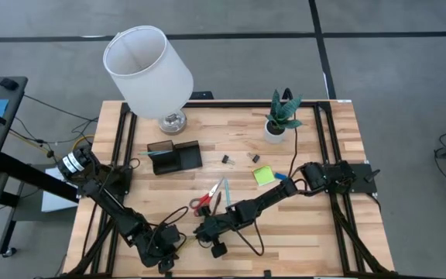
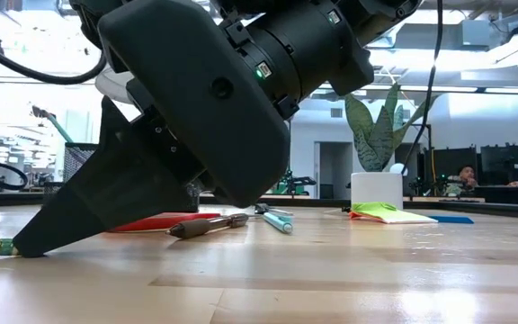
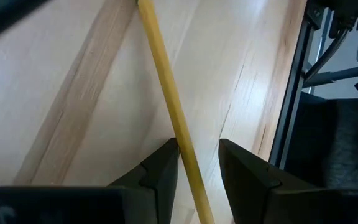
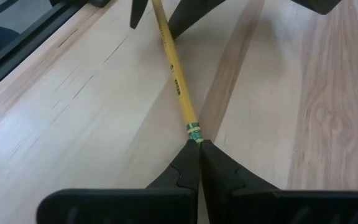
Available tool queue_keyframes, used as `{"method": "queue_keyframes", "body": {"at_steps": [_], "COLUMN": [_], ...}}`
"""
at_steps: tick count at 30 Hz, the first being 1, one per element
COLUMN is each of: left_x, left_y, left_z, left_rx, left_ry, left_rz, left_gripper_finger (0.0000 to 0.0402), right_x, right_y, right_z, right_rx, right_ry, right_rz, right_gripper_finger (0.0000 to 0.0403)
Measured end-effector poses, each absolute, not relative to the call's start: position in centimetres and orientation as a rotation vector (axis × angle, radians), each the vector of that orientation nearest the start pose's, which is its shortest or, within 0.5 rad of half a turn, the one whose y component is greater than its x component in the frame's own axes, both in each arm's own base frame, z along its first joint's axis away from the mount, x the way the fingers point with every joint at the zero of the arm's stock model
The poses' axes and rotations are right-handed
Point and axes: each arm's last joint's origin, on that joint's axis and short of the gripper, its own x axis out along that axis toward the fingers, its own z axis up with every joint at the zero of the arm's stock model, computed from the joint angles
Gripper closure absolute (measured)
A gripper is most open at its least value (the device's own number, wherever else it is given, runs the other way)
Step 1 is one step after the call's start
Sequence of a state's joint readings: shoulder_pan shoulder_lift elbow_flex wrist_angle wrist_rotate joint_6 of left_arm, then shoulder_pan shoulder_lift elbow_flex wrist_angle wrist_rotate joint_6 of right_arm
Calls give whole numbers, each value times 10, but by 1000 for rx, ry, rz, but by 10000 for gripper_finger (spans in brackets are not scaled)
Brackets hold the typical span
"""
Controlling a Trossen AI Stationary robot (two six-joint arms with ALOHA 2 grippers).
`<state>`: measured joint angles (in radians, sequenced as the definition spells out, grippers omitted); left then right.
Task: Pick and place office supplies into organizer
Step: Put the yellow pencil into the black desk organizer
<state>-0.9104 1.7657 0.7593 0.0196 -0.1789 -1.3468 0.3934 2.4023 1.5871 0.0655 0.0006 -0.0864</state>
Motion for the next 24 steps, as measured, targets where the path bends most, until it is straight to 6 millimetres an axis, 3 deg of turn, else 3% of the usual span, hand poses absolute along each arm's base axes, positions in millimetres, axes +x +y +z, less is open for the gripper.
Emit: {"method": "queue_keyframes", "body": {"at_steps": [4, 9, 15, 21, 24], "left_x": [192, 191, 191, 192, 196], "left_y": [-238, -237, -237, -236, -237], "left_z": [107, 106, 106, 106, 111], "left_rx": [-685, -698, -710, -643, -588], "left_ry": [1098, 1104, 1089, 1057, 1063], "left_rz": [8, 35, 56, 37, 31], "left_gripper_finger": [310, 380, 386, 395, 395], "right_x": [460, 460, 460, 449, 441], "right_y": [190, 190, 191, 190, 186], "right_z": [78, 78, 81, 118, 161], "right_rx": [-227, -226, -213, -249, -323], "right_ry": [722, 720, 716, 748, 717], "right_rz": [408, 409, 408, 392, 304], "right_gripper_finger": [403, 403, 388, 356, 349]}}
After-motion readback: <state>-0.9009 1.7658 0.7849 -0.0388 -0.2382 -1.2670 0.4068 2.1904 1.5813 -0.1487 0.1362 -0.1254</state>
